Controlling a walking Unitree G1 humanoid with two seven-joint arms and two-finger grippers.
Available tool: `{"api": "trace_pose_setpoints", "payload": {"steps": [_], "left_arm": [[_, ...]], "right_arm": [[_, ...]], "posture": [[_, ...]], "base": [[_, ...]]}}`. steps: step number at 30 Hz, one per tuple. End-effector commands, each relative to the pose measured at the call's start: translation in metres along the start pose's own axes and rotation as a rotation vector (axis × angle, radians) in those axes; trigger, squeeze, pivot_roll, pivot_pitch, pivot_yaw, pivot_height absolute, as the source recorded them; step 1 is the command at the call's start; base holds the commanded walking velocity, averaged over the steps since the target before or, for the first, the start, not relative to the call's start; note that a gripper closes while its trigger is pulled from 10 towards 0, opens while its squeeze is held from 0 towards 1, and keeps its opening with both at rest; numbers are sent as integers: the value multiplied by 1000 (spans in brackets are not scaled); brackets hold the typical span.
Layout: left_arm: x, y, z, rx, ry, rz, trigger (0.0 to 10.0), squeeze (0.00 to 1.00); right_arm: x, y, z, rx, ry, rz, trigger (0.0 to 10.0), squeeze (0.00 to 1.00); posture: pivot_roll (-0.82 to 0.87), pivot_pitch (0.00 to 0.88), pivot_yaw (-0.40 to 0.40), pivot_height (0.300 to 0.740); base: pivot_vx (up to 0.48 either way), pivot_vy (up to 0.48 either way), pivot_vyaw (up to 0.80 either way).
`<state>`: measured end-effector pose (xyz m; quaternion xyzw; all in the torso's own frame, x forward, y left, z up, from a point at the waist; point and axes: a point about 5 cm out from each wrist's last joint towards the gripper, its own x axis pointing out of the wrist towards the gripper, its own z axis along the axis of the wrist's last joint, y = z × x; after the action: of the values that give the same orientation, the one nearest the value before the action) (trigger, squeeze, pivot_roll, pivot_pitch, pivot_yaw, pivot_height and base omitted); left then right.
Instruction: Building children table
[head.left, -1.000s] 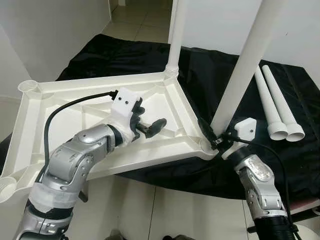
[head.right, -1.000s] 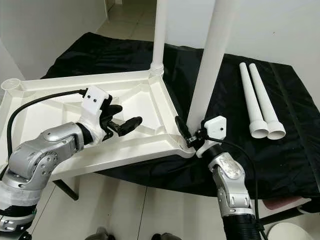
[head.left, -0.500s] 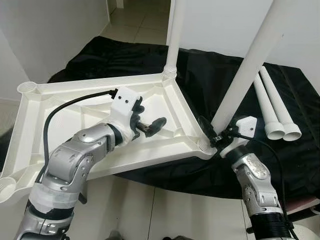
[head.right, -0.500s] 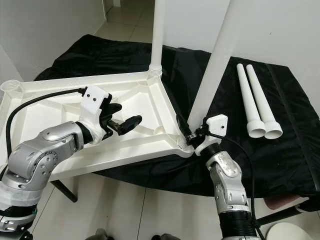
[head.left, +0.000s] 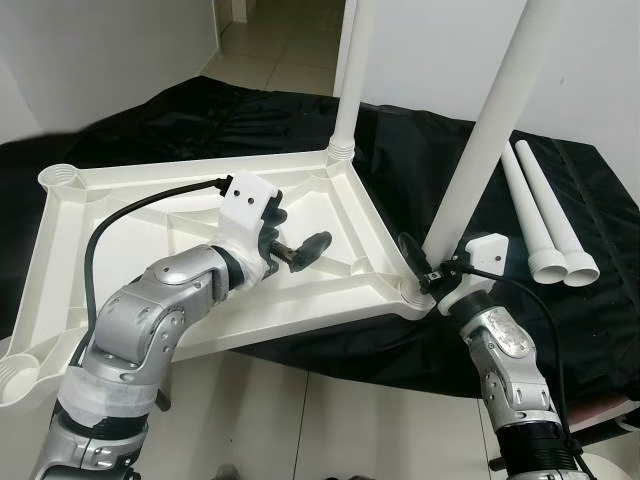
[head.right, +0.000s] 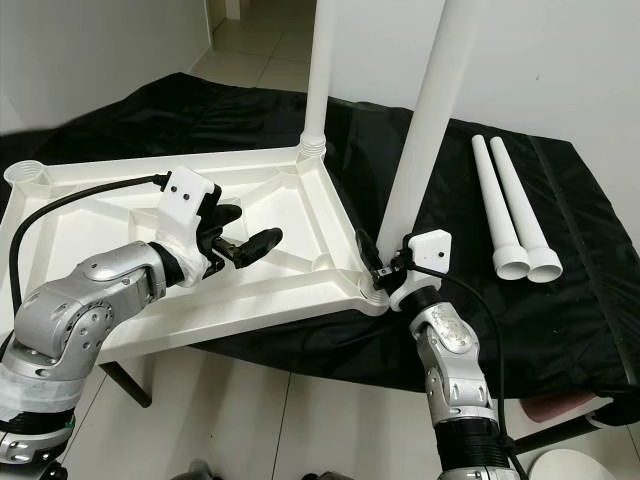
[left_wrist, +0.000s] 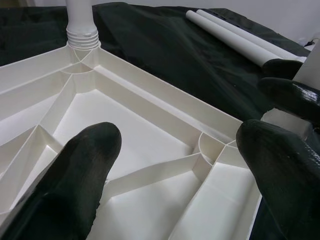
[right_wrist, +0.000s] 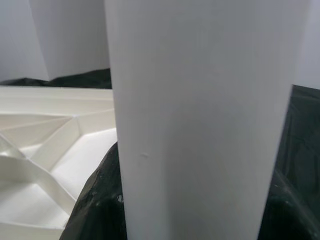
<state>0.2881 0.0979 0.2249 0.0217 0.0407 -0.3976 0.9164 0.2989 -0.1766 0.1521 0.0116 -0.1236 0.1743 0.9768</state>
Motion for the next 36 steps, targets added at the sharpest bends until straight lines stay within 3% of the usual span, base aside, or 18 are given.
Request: {"api": "trace_pose_setpoints", "payload": {"steps": [1,5,7,15,24,27,32,36], "left_arm": [[-1,1,3,10,-2,49,10000,0],[-1,1,3,9,-2,50,10000,0],[-1,1,3,7,-4,48,10000,0],[0,0,2,0,-12,41,10000,0],[1,0,3,-13,-26,30,10000,0],[2,-1,5,-20,-38,3,10000,0],[5,-5,11,-42,-73,-42,10000,0],[6,-9,16,-63,-104,-79,10000,0]], "right_arm": [[-7,0,-10,58,34,-10,10000,0],[-6,0,-4,65,2,-5,10000,0],[-1,-1,15,58,-69,0,10000,0],[12,-2,53,53,-191,20,10000,0],[19,0,75,33,-245,56,10000,0],[22,-2,79,10,-220,83,10000,0],[28,-4,63,-117,-24,145,10000,0],[28,-1,56,-137,40,204,10000,0]], "posture": [[66,99,-42,740],[66,99,-42,740],[64,96,-44,740],[63,83,-50,740],[67,67,-60,740],[68,63,-62,740],[64,63,-63,740],[66,62,-65,740]], "base": [[0,0,0],[0,0,0],[0,0,0],[0,0,0],[0,0,0],[0,0,0],[0,0,0],[0,0,0]]}}
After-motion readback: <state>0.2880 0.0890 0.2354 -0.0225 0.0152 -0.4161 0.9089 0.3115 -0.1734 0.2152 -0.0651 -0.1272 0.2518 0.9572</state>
